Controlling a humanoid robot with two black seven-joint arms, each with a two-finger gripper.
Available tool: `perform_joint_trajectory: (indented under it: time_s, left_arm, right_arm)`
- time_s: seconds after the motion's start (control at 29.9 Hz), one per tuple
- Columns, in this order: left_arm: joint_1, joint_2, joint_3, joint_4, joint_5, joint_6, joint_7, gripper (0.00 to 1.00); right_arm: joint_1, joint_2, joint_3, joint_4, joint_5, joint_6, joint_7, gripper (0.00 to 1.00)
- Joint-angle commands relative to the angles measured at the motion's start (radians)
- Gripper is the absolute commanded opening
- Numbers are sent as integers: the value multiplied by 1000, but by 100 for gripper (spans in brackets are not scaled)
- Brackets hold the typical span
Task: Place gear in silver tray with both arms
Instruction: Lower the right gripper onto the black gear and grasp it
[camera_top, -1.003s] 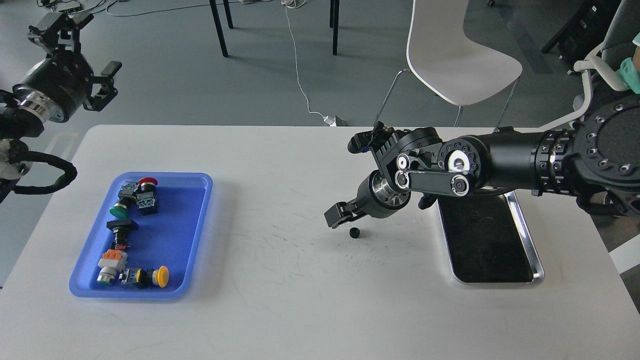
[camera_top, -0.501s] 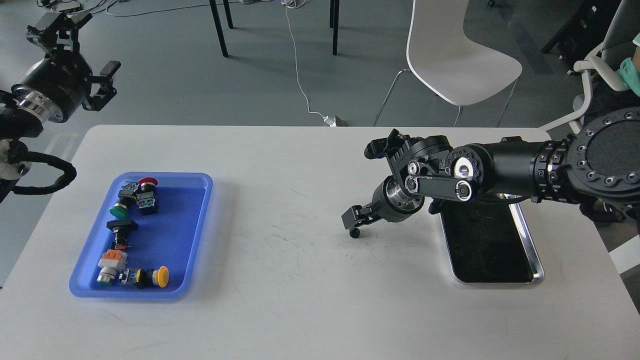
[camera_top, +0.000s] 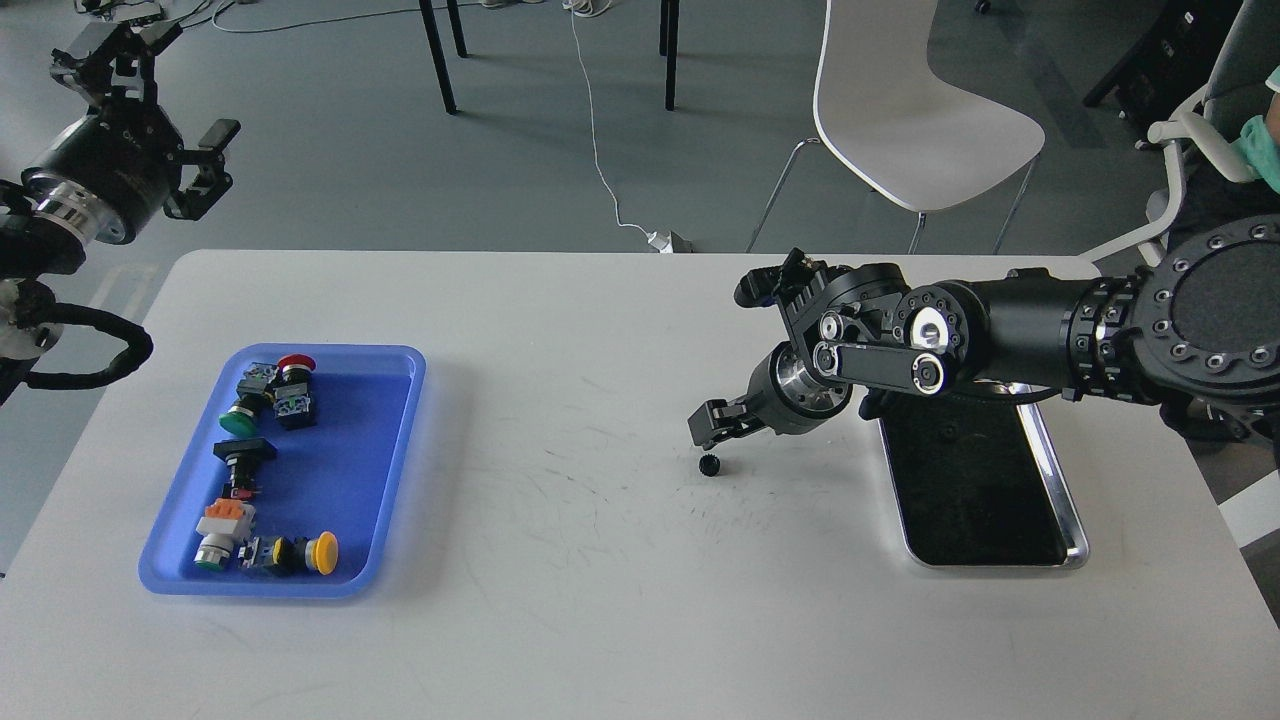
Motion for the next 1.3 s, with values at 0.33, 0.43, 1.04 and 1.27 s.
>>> perform_joint_trajectory:
  time_s: [0.33,0.43,1.04,1.27]
  left_arm:
    - [0,-1,0,0,0,0,-1,96]
    - [0,-3,0,0,0,0,-1,96]
    - [0,-7,0,0,0,0,-2,96]
    - [0,-7,0,0,0,0,-2,96]
  right_arm:
    - [-19,0,17,7,91,0,1,88]
    - [-30,0,15,7,91,0,1,88]
    - [-67,0,66,-2,120,0,0,78]
    - [-67,0,64,-2,120,0,-26,64]
